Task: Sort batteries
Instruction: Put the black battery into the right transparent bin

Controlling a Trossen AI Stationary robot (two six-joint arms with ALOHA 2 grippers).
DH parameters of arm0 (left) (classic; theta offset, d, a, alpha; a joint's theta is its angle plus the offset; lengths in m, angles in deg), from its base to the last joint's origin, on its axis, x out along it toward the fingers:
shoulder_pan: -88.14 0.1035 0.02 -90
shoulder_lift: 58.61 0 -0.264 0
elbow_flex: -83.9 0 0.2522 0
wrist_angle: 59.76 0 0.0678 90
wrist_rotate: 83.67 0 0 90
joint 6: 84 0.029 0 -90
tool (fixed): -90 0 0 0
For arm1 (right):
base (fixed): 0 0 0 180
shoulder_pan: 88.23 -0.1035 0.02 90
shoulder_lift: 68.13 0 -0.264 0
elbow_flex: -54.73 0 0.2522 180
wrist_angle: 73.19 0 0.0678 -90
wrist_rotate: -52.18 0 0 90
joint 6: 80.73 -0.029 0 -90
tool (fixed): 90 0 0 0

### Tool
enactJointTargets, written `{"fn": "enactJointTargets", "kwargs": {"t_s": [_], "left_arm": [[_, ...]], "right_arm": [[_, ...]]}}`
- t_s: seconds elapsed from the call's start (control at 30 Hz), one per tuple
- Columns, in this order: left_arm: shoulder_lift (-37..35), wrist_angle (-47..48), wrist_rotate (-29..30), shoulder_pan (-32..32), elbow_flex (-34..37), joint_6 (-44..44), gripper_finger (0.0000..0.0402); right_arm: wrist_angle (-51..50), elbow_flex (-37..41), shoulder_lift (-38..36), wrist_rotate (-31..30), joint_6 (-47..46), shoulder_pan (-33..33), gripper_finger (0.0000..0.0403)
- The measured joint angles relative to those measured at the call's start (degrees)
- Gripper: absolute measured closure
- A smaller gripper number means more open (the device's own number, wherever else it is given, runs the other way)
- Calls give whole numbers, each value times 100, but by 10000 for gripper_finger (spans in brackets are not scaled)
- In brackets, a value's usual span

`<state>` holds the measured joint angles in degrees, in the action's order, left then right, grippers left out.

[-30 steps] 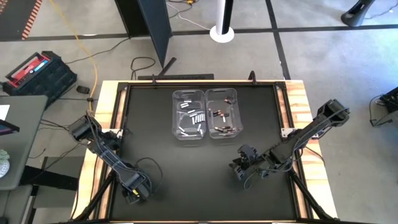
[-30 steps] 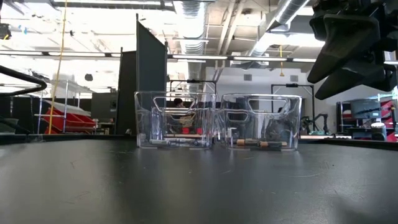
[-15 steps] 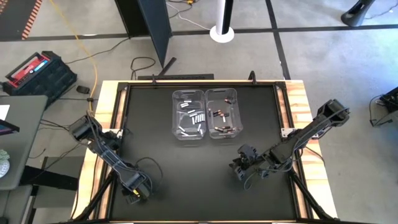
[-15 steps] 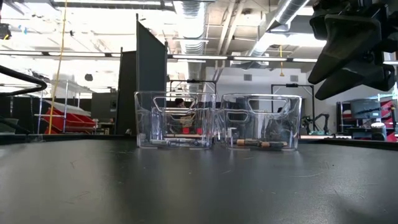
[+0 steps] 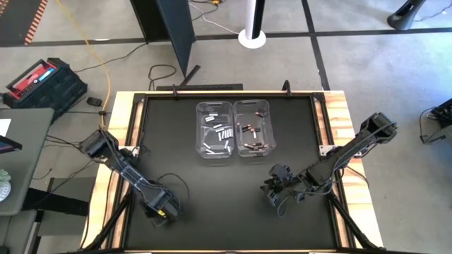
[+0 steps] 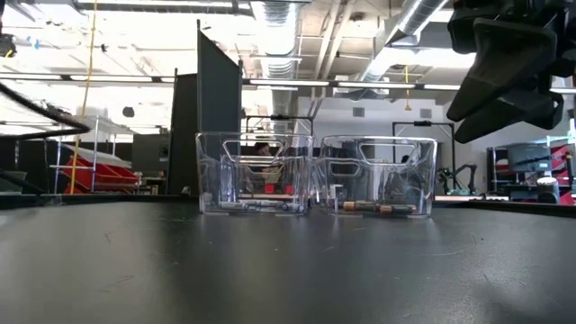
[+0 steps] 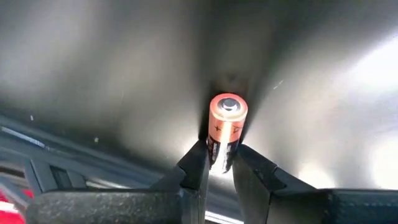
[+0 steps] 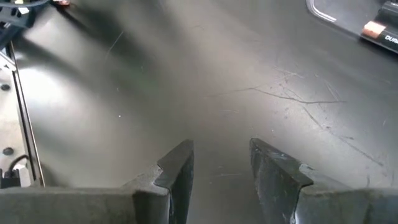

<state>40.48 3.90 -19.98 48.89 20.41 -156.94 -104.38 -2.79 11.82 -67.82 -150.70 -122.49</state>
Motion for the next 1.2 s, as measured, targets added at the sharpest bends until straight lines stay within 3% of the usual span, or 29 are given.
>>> {"fn": "enactJointTargets", "kwargs": {"t_s": [0.5, 0.8, 1.03, 1.2], "left_arm": [[2, -422, 1361, 1302, -961, 425, 348], [2, -1513, 2079, 2244, -1513, 1223, 348], [0, -2113, 2276, 2948, -2014, 2308, 348], [0, -2109, 2056, 3702, -2531, 3037, 348]], "right_arm": [[-10, 0, 0, 23, 293, -119, 230], [-10, 0, 0, 37, 297, -293, 230], [-10, 0, 0, 39, 297, -291, 230], [-5, 0, 1, 31, 295, -197, 230]]}}
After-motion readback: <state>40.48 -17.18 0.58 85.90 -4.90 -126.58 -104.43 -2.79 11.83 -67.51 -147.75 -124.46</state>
